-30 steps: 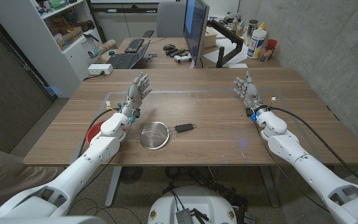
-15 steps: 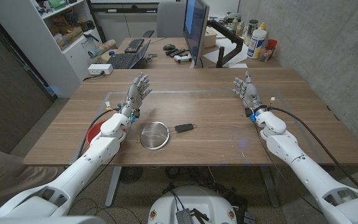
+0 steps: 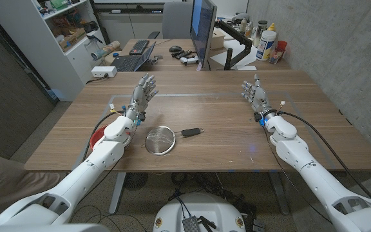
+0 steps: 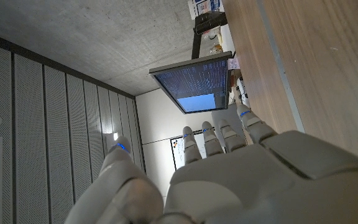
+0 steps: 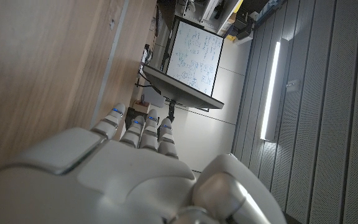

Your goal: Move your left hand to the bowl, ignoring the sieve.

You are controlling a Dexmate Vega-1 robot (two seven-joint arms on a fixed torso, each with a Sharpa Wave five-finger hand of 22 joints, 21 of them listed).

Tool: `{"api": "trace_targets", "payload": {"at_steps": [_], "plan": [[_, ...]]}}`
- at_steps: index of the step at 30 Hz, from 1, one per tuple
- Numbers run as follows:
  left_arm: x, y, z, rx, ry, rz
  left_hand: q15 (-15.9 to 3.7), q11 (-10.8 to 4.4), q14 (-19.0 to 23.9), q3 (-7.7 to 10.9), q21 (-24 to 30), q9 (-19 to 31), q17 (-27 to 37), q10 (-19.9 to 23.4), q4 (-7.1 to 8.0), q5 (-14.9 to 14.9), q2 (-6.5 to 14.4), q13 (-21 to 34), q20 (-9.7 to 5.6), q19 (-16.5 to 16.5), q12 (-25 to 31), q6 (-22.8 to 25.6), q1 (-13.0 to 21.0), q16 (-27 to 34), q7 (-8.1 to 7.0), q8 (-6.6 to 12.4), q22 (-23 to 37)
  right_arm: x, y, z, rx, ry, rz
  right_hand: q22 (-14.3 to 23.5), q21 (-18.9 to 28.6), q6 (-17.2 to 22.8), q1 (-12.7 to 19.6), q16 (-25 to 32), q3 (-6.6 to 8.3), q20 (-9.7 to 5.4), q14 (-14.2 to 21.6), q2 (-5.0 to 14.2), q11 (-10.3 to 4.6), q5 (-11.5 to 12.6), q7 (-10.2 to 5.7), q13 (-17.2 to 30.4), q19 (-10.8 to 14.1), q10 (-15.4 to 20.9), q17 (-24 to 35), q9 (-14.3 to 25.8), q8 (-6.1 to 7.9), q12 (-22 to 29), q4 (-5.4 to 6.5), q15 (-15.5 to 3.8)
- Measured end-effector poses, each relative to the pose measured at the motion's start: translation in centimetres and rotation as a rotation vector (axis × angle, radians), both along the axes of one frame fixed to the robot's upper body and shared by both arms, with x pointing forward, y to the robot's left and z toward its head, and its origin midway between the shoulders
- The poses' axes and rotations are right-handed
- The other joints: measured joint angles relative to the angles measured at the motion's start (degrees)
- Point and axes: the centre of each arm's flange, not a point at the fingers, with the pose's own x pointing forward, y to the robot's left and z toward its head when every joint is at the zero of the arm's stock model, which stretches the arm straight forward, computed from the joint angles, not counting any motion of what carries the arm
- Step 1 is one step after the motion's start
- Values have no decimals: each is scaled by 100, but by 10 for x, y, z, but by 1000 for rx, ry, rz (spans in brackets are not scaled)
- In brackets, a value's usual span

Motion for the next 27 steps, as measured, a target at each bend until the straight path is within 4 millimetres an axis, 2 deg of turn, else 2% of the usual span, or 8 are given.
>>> {"api": "trace_targets", "payload": {"at_steps": [14, 27], "plan": [[-9, 5, 1, 31, 5, 10, 30, 20, -89, 0, 0, -1, 0, -21, 0, 0, 0, -1, 39, -83, 0, -31, 0, -27, -31, 0, -1, 1, 4, -2, 0, 5, 0, 0, 0, 0, 0, 0, -16, 0, 0, 0, 0, 0, 0, -1, 0, 0, -1, -1, 0, 0, 15, 0], [-30, 16, 2, 96, 19, 71, 66, 20, -125, -1, 0, -1, -1, -21, 0, 0, 0, -1, 49, -138, 0, -9, 0, -27, -9, 0, -1, 2, 13, -2, -17, 10, 4, -1, 0, 0, 0, 0, -16, 21, 21, 0, 1, 0, 0, -1, -22, 0, -1, -1, 0, 0, 15, 22]]}}
